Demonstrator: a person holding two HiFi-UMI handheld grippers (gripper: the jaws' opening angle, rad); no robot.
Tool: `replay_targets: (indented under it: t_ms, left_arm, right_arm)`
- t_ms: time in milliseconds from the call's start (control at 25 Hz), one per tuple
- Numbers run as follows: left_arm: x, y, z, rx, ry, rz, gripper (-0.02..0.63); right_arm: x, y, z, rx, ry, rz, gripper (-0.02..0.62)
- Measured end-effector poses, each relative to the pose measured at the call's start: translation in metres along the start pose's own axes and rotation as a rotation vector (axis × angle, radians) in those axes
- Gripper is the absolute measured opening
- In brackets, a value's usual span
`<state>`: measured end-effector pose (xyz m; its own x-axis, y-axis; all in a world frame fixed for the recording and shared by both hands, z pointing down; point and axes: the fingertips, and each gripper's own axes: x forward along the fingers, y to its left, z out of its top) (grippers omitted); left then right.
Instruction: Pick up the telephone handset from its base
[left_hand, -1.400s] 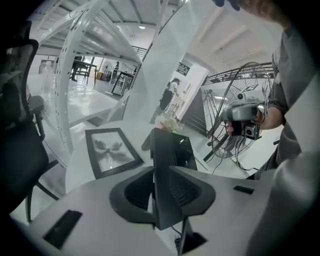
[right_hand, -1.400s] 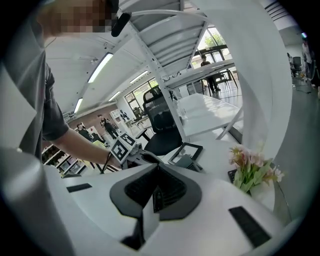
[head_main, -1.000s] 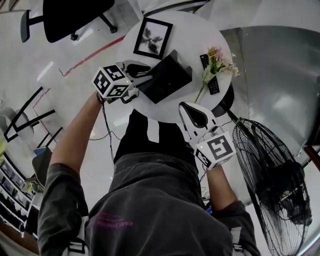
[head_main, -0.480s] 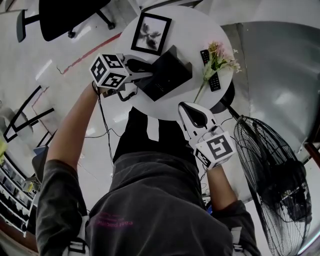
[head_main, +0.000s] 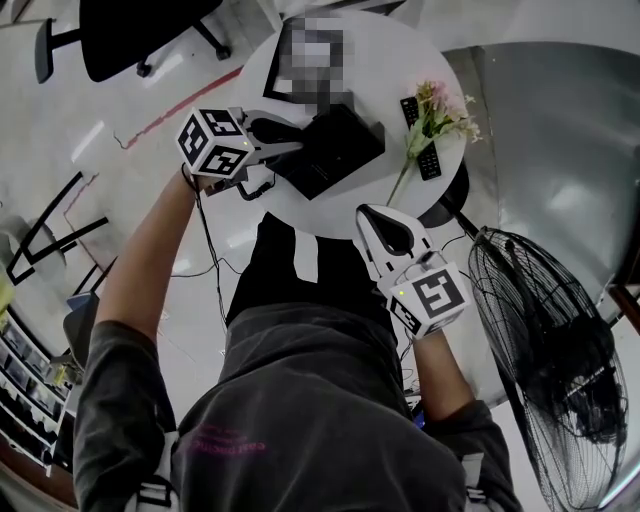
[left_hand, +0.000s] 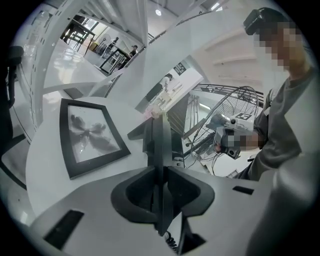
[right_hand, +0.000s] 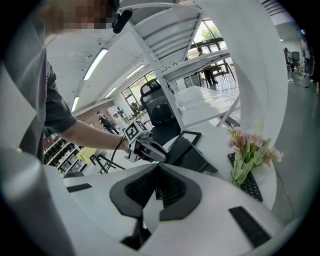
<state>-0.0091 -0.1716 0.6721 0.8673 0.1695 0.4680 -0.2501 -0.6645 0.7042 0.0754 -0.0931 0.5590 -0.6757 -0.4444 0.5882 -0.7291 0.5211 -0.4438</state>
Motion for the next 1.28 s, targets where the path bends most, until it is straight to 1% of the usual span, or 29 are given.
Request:
replay_targets:
  t_ms: [240, 400, 520, 840, 1080, 1280]
  left_arm:
    - [-0.004, -0.005, 0.000, 0.018, -0.015, 0.010, 0.089]
    - [-0.010, -0.012, 0.008, 0.032, -0.060, 0.015, 0.081]
    - [-0.013, -0.017, 0.011, 0.041, -0.069, 0.013, 0.081]
    - [-0.036, -0.038, 0.020, 0.011, -0.140, 0.005, 0.080]
    - [-0.064, -0.072, 0.033, -0.012, -0.251, -0.010, 0.080]
    - [-0.093, -0.107, 0.050, 0.011, -0.354, 0.000, 0.080]
  right_arm:
    - [-0.001, 0.006, -0.001, -0.009, -0.005, 0.001, 0.020]
    - [-0.003, 0.007, -0.002, -0.010, -0.006, -0.004, 0.020]
    - [-0.002, 0.009, -0.002, -0.011, -0.009, -0.002, 0.020]
    - [-0.006, 0.018, 0.015, -0.036, -0.045, -0.007, 0.020]
    - [-0.016, 0.023, 0.038, -0.041, -0.090, -0.035, 0.020]
    - [-0.027, 0.030, 0.056, -0.068, -0.129, -0.051, 0.020]
